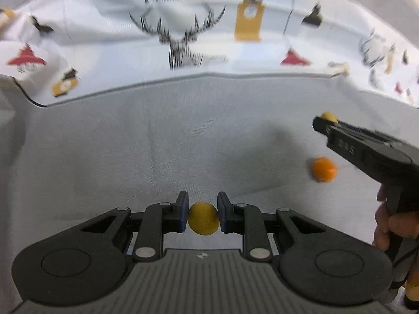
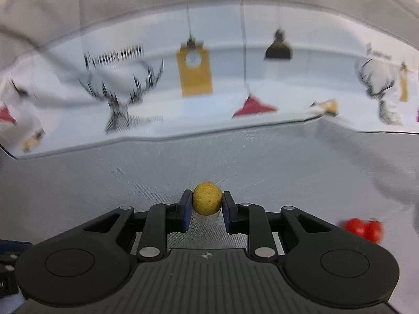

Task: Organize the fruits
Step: 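Grasp a small yellow fruit with the right tool while the left tool grasps another, then carry both yellow fruits over the blue plate and open both tools to release them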

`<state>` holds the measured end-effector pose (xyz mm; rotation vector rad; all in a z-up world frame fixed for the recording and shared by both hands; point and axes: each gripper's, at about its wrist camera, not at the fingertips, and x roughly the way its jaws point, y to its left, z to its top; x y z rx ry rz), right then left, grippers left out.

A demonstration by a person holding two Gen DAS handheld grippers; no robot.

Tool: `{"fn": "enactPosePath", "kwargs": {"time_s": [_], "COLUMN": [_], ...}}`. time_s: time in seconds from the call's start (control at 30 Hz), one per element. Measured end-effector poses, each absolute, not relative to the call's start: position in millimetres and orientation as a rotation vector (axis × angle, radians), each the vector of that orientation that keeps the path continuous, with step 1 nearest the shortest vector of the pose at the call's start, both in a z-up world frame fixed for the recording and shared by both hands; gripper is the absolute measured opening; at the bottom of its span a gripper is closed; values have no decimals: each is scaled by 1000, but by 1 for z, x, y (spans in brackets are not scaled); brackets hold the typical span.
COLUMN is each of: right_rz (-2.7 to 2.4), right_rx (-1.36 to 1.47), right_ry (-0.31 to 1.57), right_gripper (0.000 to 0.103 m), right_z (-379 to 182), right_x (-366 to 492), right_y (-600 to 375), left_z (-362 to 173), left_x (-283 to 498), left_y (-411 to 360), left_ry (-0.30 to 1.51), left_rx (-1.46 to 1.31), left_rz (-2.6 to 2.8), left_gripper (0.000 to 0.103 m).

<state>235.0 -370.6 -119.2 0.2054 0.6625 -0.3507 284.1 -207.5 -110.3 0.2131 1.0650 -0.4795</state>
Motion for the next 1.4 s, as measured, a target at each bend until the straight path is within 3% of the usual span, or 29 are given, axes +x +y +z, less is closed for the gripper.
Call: {"fn": "enactPosePath", "kwargs": {"time_s": [0.23,0.5,1.0,1.4], "right_rz": [-317,-151,74,60], "right_rx": [229,227,113,71], "right_ry": [557,596,640,632], "right_gripper": [25,25,25,25], "right_z": [-50,-26,-8,-3], "right_x": [127,28,-69,-87], "right_y": [-341,-249,-144,-131], "left_z": [-29,17,34,42], "left_x": [200,106,-1,-14], "left_y": [-166,-95,8,26], "left_ry": [953,877,890,858], "left_rx": [162,160,67,14], "left_rz": [-475,-375,-302,-299], "left_gripper": [26,26,26,26]}}
